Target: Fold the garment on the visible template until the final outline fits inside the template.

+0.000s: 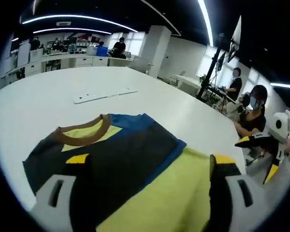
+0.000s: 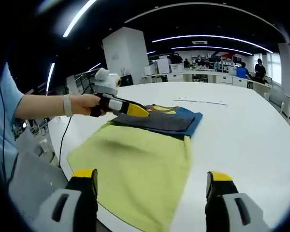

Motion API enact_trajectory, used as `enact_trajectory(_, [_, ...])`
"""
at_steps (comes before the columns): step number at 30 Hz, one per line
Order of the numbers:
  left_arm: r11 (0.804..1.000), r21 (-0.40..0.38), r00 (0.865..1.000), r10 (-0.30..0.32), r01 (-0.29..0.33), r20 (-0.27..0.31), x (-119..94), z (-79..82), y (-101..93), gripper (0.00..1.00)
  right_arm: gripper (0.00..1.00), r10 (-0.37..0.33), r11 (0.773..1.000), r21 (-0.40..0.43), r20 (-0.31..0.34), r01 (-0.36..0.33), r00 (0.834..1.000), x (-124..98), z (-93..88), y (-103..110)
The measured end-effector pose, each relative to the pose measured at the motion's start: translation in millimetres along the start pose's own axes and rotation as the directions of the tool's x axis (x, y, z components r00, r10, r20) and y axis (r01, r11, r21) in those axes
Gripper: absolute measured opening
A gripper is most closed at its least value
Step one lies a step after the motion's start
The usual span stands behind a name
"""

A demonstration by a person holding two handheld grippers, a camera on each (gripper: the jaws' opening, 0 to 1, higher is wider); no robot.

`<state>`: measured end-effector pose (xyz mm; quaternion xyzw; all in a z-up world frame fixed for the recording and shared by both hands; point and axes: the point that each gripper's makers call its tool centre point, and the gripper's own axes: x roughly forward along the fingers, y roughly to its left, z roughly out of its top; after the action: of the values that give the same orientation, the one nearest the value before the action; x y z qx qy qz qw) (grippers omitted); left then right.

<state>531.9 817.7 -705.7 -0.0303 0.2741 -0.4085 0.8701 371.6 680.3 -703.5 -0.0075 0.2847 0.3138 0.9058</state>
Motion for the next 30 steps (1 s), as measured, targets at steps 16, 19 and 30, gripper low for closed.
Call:
enact_trajectory(16, [0.998, 0.027, 0.998, 0.057, -0.058, 0.011, -81, -15.9, 1.8, 0.97, 0.93, 0.008, 1.0, -0.027, -0.008, -0.009, 1.0, 1, 0.3, 2])
enact_trajectory(19, [0.997, -0.002, 0.997, 0.079, -0.079, 0.024, -96, -22.3, 4.7, 0.97, 0.93, 0.006, 0.999, -0.034, -0.014, -0.006, 1.0, 2, -0.5, 1])
enact_trajectory(30, [0.988, -0.047, 0.989, 0.146, -0.145, 0.021, -148, -66.8, -2.0, 0.96, 0.92, 0.006, 0.999, -0.034, -0.006, -0.007, 1.0, 1, 0.6, 0])
